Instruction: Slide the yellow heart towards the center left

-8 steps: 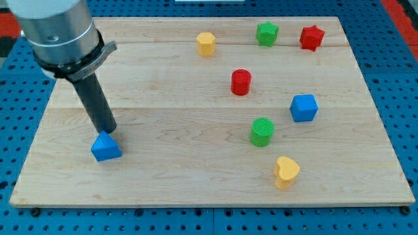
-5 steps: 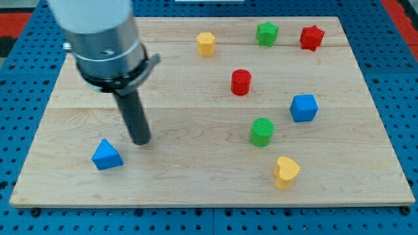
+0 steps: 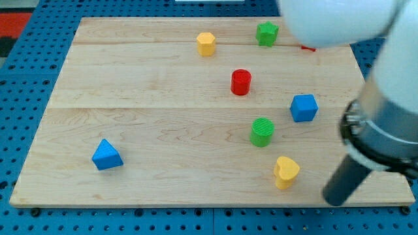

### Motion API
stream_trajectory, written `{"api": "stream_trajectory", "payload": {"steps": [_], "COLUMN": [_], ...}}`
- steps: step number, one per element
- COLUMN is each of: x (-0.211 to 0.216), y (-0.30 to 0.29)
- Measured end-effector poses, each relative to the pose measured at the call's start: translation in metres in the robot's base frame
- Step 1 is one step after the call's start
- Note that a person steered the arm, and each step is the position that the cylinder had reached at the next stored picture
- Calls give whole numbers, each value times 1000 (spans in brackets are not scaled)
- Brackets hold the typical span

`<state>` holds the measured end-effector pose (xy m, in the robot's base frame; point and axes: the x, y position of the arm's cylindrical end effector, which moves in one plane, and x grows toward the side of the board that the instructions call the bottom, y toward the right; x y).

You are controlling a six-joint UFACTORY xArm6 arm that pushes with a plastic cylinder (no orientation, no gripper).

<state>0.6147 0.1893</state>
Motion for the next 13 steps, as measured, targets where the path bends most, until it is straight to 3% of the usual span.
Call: {"api": "stream_trajectory", "payload": {"steps": [1,2,4,12,13], "x": [-27,-39,-37,-41,-19], "y": [8,-20,-63,-105,-96]}}
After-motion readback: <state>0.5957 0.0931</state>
